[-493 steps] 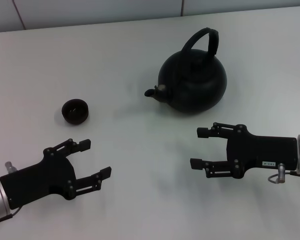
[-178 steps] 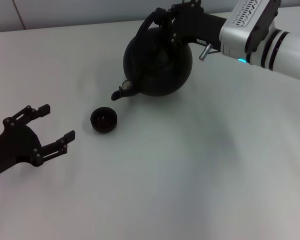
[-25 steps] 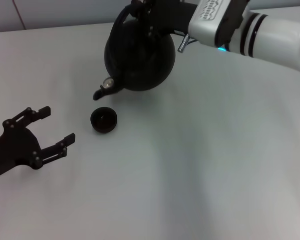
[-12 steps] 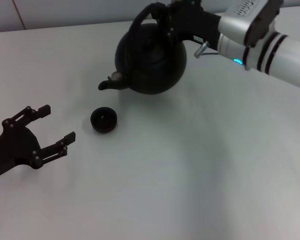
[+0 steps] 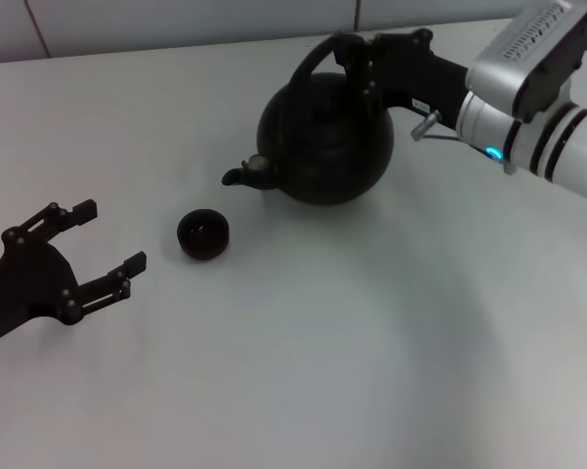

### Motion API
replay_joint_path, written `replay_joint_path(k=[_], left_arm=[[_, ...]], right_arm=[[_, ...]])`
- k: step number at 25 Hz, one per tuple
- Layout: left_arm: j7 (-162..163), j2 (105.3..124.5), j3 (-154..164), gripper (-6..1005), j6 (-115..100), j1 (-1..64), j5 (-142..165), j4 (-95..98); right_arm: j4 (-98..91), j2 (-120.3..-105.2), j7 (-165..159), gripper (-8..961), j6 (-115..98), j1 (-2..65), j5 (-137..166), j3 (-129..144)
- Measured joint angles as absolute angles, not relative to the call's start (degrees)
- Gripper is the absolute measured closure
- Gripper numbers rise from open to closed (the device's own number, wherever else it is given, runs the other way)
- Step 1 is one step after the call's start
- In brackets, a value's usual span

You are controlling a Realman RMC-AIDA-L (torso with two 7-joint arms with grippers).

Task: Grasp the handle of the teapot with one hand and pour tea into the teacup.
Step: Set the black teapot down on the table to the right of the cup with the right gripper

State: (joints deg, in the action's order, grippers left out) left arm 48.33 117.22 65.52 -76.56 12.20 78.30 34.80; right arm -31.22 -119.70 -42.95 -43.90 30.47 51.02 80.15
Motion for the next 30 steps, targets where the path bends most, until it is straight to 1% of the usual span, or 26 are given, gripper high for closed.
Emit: replay_joint_path(k=[15, 30], left_arm=[[48.3, 117.64, 63.6, 139, -76.6, 12.3, 78.3, 34.8], [48.3, 117.77, 63.4, 139, -77.5, 12.4, 78.4, 34.8]], right_arm=[[-26.6, -119.38, -42.2, 884, -44.7, 29.6, 50.5, 77.5], [-23.8, -119.41, -41.3, 882, -46.7, 29.6, 47.2, 76.2]])
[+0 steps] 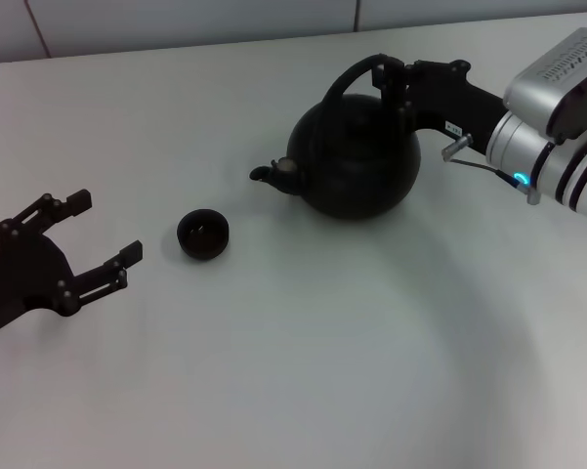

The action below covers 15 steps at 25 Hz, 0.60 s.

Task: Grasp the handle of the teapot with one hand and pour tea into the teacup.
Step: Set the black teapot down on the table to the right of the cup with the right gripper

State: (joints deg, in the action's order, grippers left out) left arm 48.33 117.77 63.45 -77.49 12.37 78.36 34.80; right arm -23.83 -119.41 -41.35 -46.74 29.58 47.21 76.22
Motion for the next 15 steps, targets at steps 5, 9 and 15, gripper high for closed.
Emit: replay_joint_path(k=[5, 9, 15], left_arm=[[48.3, 117.71, 63.4, 139, -77.8, 12.4, 78.5, 34.8], [48.3, 117.65, 63.5, 139, -77.9, 12.4, 78.6, 34.8], [48.3, 117.67, 63.5, 139, -78.1, 12.2, 78.6, 34.8]], right_arm=[[-23.6, -119.39, -41.7, 820, -46.9, 29.5, 47.2, 76.3], [-23.5, -119.49, -41.8, 685, -47.8, 29.1, 47.2, 76.3], [-23.5, -119.66, -41.8, 346, -53.3, 26.7, 46.8, 75.3]])
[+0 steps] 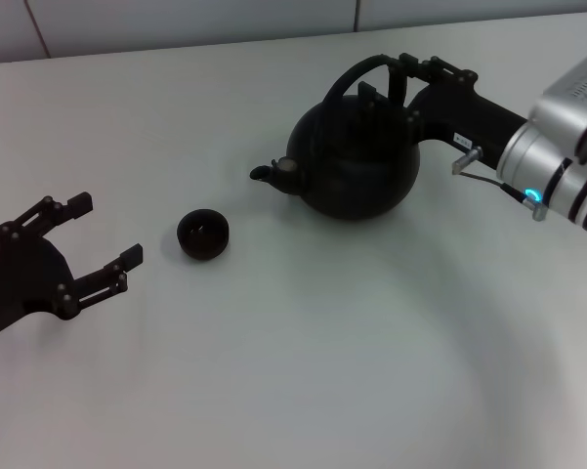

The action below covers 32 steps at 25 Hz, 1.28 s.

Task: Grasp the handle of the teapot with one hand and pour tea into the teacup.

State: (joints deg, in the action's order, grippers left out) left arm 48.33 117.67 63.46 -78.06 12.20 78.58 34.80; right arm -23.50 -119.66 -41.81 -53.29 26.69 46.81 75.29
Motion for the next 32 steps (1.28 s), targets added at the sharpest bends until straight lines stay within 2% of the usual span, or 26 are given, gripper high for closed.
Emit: replay_joint_path(k=[6, 18, 19, 21, 22, 23, 24, 25, 26, 27, 28, 29, 32], left_arm=[[48.3, 117.68, 63.5, 139, -78.1, 12.2, 78.6, 34.8], [48.3, 117.83, 62.5, 139, -78.8, 11.6, 78.4, 34.7], [48.3, 117.83, 62.5, 139, -78.8, 11.6, 78.4, 34.7], [47.6, 117.92, 61.1, 139, -80.6, 11.0, 78.3, 34.3], [47.6, 117.92, 61.1, 139, -80.6, 11.0, 78.3, 34.3], [47.6, 117.92, 61.1, 139, -80.6, 11.0, 78.3, 34.3], [47.5, 117.91, 61.0, 139, -81.5, 10.8, 78.3, 34.2], [47.5, 117.65, 61.1, 139, -84.3, 10.4, 78.4, 34.2], [47.5, 117.65, 61.1, 139, -84.3, 10.4, 78.4, 34.2], [47.6, 117.19, 61.4, 139, -86.3, 10.3, 78.5, 34.2], [47.6, 117.19, 61.4, 139, -86.3, 10.3, 78.5, 34.2], [50.6, 115.40, 63.5, 139, -91.7, 10.8, 80.5, 34.4], [52.4, 115.21, 64.6, 139, -91.7, 11.2, 82.5, 34.6]], right_arm=[[-23.3, -119.78, -41.8, 144, -57.7, 24.2, 46.7, 72.7], [-19.7, -119.57, -34.9, 144, -76.9, 16.1, 45.5, 71.1], [-19.2, -118.92, -34.9, 144, -79.4, 14.9, 46.5, 71.2], [-19.4, -118.57, -35.1, 144, -80.6, 14.4, 48.1, 71.2], [-20.6, -117.42, -36.3, 144, -84.1, 13.3, 54.1, 71.1], [-20.6, -117.42, -36.3, 144, -84.1, 13.3, 54.1, 71.1], [-22.6, -115.88, -40.6, 144, -87.3, 13.0, 61.1, 70.9], [-22.6, -115.88, -40.6, 144, -87.3, 13.0, 61.1, 70.9], [-23.4, -115.21, -43.1, 144, -88.6, 13.2, 63.9, 70.9], [-25.2, -113.62, -48.7, 144, -90.5, 14.1, 70.3, 70.7], [-26.9, -112.74, -52.9, 144, -91.1, 14.8, 75.5, 70.0], [-28.0, -112.48, -54.5, 143, -91.2, 14.9, 78.0, 69.4], [-30.6, -112.70, -56.9, 143, -91.2, 14.8, 83.4, 67.5]])
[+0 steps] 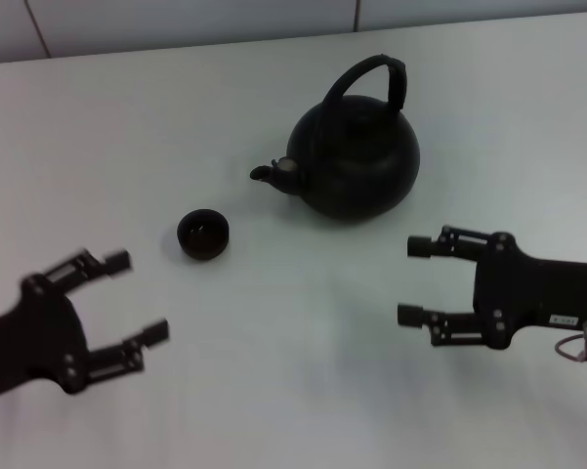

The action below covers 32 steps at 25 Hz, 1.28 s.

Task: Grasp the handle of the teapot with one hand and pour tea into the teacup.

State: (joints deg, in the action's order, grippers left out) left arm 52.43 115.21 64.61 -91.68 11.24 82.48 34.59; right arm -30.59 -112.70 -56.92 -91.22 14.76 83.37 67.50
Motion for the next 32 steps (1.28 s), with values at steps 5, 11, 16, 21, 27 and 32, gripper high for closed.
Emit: replay_joint_path(k=[5, 11, 16, 21, 27, 32], left_arm=[[55.0, 117.24, 65.3, 139, -88.5, 12.8, 89.7, 34.7], [55.0, 118.19, 65.5, 139, -86.3, 13.4, 91.1, 34.9], [55.4, 118.21, 65.3, 139, -86.3, 13.6, 91.1, 34.8], [55.5, 118.21, 65.3, 139, -86.3, 13.5, 91.1, 34.8], [55.5, 118.21, 65.3, 139, -86.3, 13.2, 91.1, 34.9], [55.5, 118.21, 65.4, 139, -86.3, 13.1, 91.1, 35.0]], right_arm=[[-34.9, -114.40, -60.1, 143, -90.7, 14.8, 92.5, 63.8], [-36.6, -116.10, -60.1, 143, -90.6, 15.0, 95.6, 61.2], [-36.7, -116.11, -60.1, 143, -90.4, 14.9, 95.7, 61.0], [-36.7, -116.25, -60.0, 143, -89.9, 14.9, 95.7, 61.0], [-36.7, -116.43, -60.0, 143, -89.5, 14.8, 95.8, 61.0], [-36.7, -116.63, -60.0, 143, -89.2, 14.9, 95.8, 61.0]])
